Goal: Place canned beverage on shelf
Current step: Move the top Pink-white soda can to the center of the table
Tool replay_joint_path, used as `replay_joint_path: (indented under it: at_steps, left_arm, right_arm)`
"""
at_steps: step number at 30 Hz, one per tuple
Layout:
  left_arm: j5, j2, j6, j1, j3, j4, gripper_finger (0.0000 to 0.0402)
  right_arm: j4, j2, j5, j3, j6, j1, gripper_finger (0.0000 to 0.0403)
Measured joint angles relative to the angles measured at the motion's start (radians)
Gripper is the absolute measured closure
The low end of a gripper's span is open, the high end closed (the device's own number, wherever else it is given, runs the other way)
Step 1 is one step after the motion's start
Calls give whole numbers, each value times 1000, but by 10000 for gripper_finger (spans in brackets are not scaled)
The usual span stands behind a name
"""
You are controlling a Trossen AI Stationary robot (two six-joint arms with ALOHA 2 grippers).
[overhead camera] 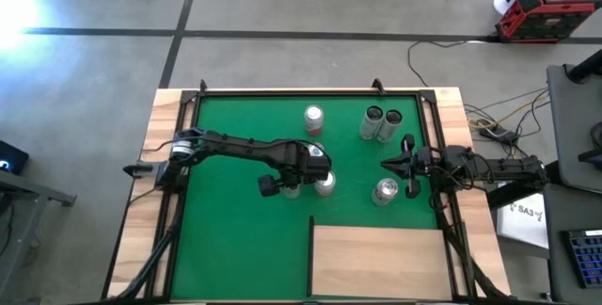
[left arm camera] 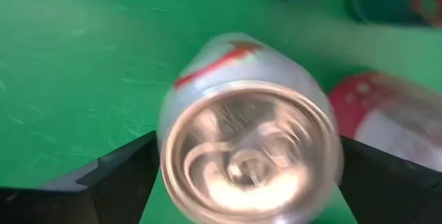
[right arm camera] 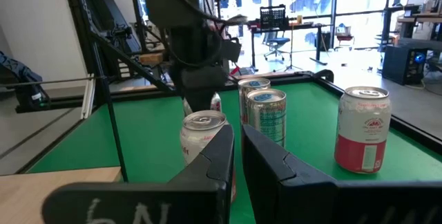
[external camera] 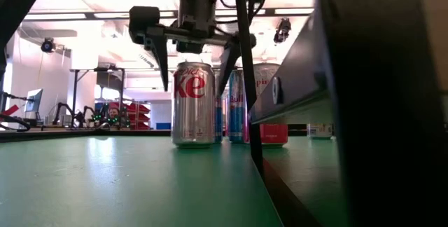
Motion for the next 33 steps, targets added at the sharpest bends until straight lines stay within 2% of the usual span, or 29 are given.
replay_joint_path:
  at_steps: [8,11,14,19,23,30,33]
  left_arm:
    - [-12,-1,182,-29,114,-131,15]
    - [-50,-2,284,-44,173,-188,16]
    - [-107,-2,428,-60,230,-231,15]
    - [-245,-2,756,-67,296,-237,15]
    - [-263,-2,915,-30,329,-238,18]
    - [-262,-2,1087,87,369,-216,40]
    - [-263,-2,1114,151,370,-174,46]
  right_arm:
    - [0,0,0,0,-1,0,380]
    - [0,0,0,0,0,0,380]
    - [0,0,0,0,0,0,380]
    - [0,0,0,0,0,0,380]
    - [0,0,0,0,-1,0,380]
    - [0,0,0,0,0,0,380]
    - [0,0,0,0,-1,0,380]
